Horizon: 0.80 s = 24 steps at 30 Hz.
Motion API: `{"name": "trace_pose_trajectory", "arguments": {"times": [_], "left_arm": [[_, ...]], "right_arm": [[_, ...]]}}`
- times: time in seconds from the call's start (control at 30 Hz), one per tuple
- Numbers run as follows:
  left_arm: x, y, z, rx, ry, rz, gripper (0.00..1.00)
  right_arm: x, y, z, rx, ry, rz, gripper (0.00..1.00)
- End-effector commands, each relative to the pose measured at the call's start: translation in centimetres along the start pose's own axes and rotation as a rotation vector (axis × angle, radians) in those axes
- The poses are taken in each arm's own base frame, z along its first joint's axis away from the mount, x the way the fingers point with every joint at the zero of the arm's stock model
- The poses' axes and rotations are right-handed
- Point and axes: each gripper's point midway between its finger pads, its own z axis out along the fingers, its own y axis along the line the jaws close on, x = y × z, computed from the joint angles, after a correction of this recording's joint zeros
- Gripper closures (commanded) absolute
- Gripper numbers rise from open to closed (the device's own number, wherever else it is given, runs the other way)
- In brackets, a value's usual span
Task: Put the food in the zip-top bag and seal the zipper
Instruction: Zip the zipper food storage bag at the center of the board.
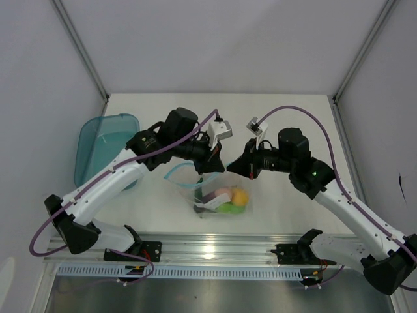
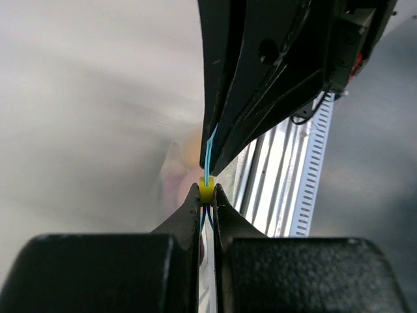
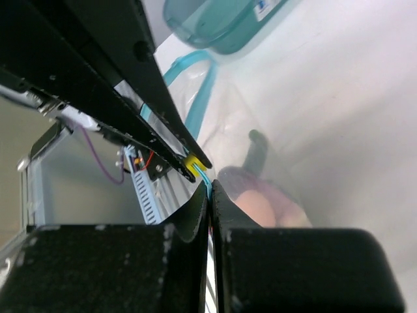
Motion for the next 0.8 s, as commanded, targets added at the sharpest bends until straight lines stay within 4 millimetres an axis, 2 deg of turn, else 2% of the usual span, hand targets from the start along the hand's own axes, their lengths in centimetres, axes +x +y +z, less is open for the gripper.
{"name": "trace_pose_trajectory", "arguments": {"times": [0.0, 0.2, 0.3, 0.63, 0.7, 0.73, 0.77], "left_arm": [[1.1, 1.1, -1.3, -0.115, 0.019, -0.039, 0.99], [1.6, 1.0, -2.6, -0.156, 0.013, -0.035, 0.95], [2.5, 1.1, -2.9, -0.175, 0.027, -0.042, 0.95], [6.0, 2.0, -4.7, -0.309, 0.048, -0.102, 0.96], [6.2, 1.3, -5.0, -0.286, 0.032, -0.095, 0.98], [6.0, 1.0, -5.0, -0.265, 0.021, -0.071, 0.99], [6.0, 0.6, -4.9, -0.241, 0.017, -0.061, 1.0]], "right_arm": [[-4.6, -1.6, -1.1, 0.123, -0.196, 0.007, 1.0], [-4.2, -3.1, -1.7, 0.154, -0.227, 0.053, 1.0], [-4.2, -3.8, -2.2, 0.181, -0.248, 0.078, 1.0], [-3.9, -8.4, -5.2, 0.363, -0.306, 0.177, 1.0], [-3.7, -7.6, -5.0, 0.299, -0.298, 0.166, 1.0], [-4.0, -6.5, -4.7, 0.215, -0.31, 0.128, 1.0], [-3.4, -4.5, -4.3, 0.086, -0.261, 0.111, 1.0]]}}
